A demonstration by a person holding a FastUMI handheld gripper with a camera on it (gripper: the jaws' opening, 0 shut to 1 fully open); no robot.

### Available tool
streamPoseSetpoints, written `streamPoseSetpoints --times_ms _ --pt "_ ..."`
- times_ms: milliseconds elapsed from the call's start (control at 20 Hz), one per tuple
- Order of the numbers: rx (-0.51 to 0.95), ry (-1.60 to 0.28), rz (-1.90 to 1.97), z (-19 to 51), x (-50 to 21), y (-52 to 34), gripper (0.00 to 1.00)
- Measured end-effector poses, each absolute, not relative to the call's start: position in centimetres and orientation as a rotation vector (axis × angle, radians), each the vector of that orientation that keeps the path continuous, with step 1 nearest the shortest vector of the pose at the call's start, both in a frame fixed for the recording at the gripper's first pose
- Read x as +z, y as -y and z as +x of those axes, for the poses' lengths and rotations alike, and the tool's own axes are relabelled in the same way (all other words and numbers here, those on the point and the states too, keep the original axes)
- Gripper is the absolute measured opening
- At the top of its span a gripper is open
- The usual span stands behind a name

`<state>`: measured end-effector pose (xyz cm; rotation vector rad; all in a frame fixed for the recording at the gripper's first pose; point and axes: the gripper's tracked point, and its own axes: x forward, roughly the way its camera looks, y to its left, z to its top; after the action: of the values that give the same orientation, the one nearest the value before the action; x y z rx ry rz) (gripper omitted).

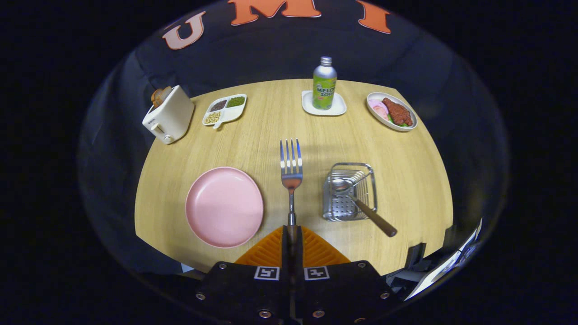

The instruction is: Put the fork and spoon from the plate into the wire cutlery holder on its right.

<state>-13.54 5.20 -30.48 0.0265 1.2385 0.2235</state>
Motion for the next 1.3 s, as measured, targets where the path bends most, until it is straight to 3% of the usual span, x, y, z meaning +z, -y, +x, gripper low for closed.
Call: streamPoseSetpoints --times_ms 850,1300 --pt "0.222 -1.494 -0.078 -14.4 -34.3 1.7 0.07" --pt "0.249 -1.438 -0.010 -10.5 -34.2 0.8 0.11"
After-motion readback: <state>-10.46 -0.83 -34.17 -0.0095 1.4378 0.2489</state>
